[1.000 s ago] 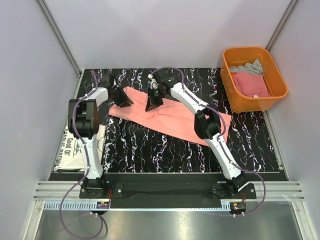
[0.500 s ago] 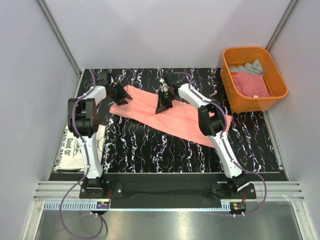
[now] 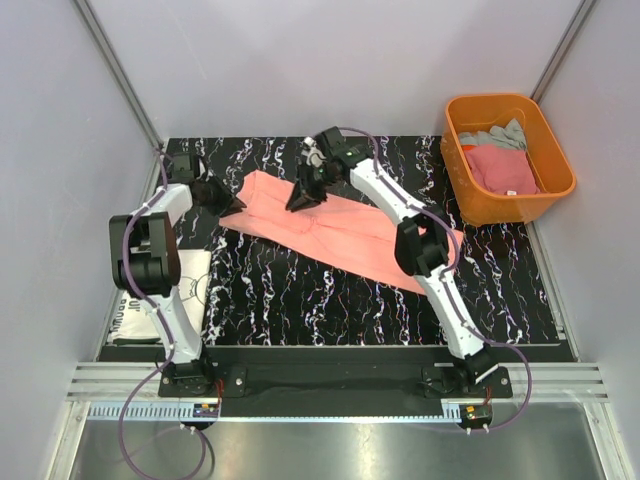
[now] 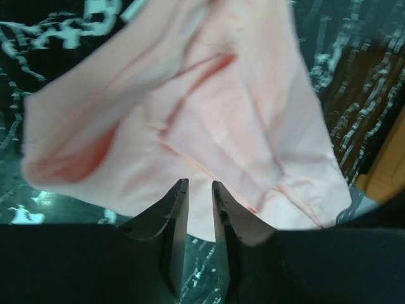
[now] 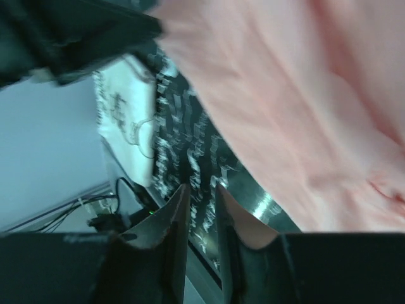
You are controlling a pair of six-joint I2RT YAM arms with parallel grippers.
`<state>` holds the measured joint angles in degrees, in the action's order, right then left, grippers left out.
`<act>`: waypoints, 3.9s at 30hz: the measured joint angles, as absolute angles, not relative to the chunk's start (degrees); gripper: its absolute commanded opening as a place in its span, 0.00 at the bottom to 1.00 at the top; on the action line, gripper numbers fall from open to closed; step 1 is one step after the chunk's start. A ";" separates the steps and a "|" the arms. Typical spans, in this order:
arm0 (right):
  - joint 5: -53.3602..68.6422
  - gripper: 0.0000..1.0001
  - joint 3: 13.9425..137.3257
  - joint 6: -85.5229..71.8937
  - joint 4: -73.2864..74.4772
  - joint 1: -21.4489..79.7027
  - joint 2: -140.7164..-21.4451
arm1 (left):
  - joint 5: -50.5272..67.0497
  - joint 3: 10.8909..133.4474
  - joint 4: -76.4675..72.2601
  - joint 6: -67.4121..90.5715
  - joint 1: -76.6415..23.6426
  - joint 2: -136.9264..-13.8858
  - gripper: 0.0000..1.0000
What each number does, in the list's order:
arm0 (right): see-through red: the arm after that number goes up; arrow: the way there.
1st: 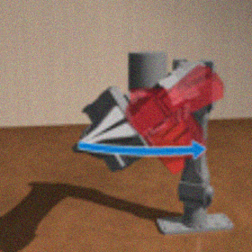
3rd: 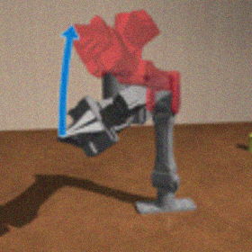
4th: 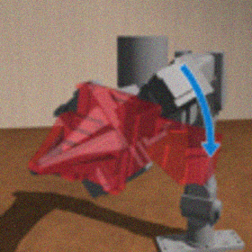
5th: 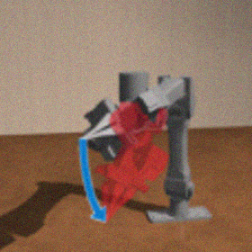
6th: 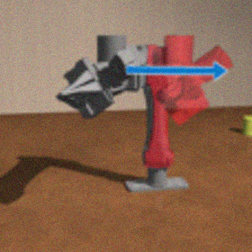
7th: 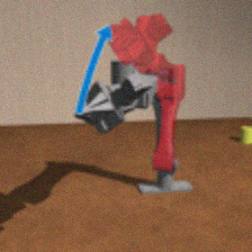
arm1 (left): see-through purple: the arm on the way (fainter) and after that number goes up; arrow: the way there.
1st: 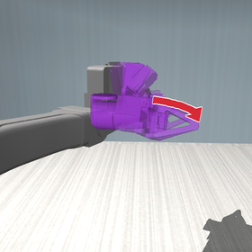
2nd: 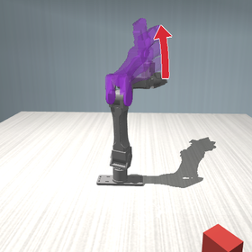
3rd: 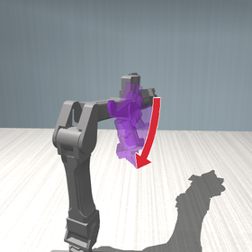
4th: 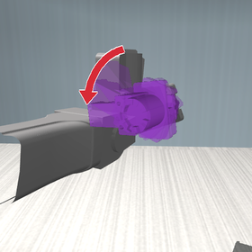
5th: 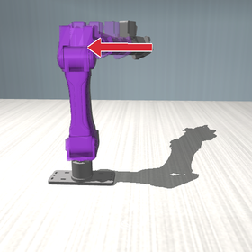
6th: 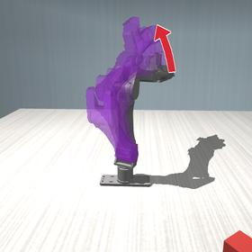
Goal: Fold and stack the t-shirts
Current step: Fold the tshirt
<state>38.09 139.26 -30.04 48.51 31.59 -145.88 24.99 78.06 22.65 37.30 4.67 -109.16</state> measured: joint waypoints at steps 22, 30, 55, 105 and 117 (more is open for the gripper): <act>45.78 0.23 142.37 -53.71 22.81 39.90 -163.48 | 26.44 86.26 23.75 32.25 9.41 -122.56 0.32; 44.60 0.26 140.55 -51.64 26.24 39.68 -158.82 | 24.91 85.54 26.22 32.05 8.93 -113.65 0.33; 27.51 0.55 91.66 -26.74 41.67 22.33 -112.51 | 27.42 81.76 22.28 35.77 5.32 -118.85 0.38; 28.27 0.00 83.31 -42.09 29.26 49.52 -122.98 | 25.41 117.14 22.96 45.01 -5.63 -143.31 0.33; 30.44 0.05 93.62 -48.84 24.93 50.52 -129.45 | 28.91 119.85 19.31 44.75 -5.89 -145.58 0.45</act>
<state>30.44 93.62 -48.84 24.93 50.52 -129.45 28.91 119.85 19.31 44.75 -5.89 -145.58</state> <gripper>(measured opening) 0.019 0.409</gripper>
